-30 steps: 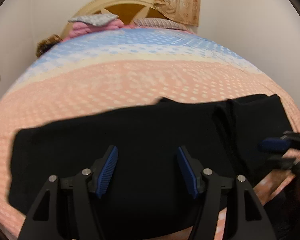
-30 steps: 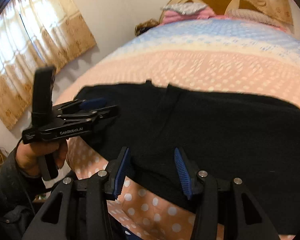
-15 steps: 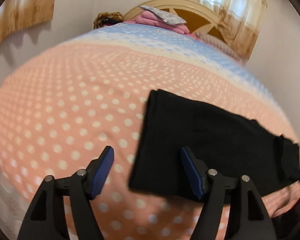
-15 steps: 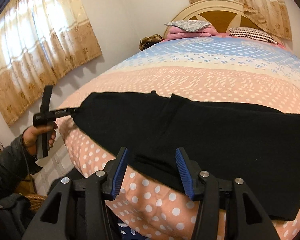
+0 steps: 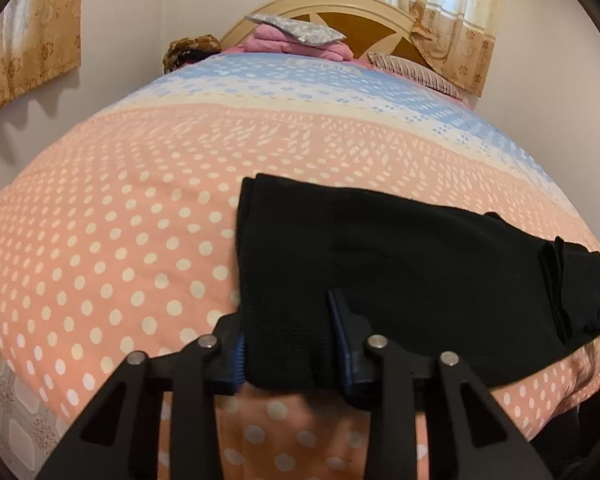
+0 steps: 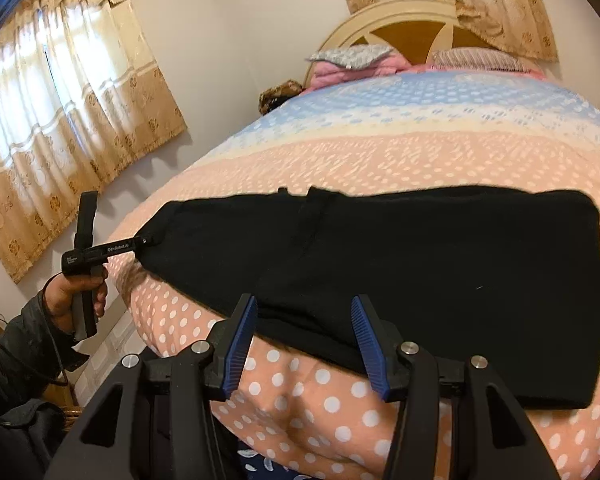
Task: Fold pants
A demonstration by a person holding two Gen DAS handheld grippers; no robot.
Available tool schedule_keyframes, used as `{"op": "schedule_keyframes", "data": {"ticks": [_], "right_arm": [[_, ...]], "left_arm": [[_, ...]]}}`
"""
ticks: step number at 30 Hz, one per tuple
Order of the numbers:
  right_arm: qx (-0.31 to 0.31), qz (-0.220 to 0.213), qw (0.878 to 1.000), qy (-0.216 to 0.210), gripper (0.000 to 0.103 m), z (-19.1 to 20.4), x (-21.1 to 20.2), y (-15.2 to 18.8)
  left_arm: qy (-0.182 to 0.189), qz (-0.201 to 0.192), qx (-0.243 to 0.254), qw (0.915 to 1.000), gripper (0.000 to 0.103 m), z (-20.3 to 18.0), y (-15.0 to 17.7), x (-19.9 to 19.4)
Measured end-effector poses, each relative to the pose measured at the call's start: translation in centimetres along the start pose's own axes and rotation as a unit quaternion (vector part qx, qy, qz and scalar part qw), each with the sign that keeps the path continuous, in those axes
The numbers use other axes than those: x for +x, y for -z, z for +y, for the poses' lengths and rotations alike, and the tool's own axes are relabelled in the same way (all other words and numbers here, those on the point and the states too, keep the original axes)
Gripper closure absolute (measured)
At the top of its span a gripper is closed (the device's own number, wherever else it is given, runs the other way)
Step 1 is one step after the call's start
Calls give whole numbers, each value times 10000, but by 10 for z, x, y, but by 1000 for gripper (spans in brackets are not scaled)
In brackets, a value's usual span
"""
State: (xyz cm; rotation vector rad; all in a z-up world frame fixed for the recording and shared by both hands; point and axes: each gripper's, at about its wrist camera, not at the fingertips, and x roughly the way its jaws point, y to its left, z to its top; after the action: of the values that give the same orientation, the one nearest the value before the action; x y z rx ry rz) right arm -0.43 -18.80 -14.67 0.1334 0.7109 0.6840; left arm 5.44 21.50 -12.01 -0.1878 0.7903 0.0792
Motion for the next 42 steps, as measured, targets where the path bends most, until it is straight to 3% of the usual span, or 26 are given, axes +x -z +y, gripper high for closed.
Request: {"op": "schedule_keyframes", "data": {"ticks": [4,8,15,24,28,32,37,42], "right_arm": [[123,-91,9999,59,52,-9,-7,1],[282,-138,9995,105,52,-16,-9,1],[283,-259,9982,464,52,-21,-25,-9],[725,-649,9894,1081,52,-66,-72,-8],[1477,-855,9749,1430,51,-105,-84,1],[2151,-1055,9512,1944,51,-137,-95,10],[2627,-1352,9335,2034,51,-156,-113,19],[2682,-1735,9241,2099,51,-158,-132,20]], "left_arm": [[193,-128,-46,9997,72,-4,-7,-11],[1009,-272,-659,9923,74,7,-13,-23],[1406,-783,-333,9864,76,-26,-31,-60],[2302,-1079,501,9658,77,-122,-61,-105],[2680,-1044,893,9536,77,-167,-69,-118],[2871,-858,1368,9442,77,-219,-69,-117],[3051,-488,1729,9352,77,-274,-63,-99],[2908,-223,1990,9356,79,-324,-52,-68]]}}
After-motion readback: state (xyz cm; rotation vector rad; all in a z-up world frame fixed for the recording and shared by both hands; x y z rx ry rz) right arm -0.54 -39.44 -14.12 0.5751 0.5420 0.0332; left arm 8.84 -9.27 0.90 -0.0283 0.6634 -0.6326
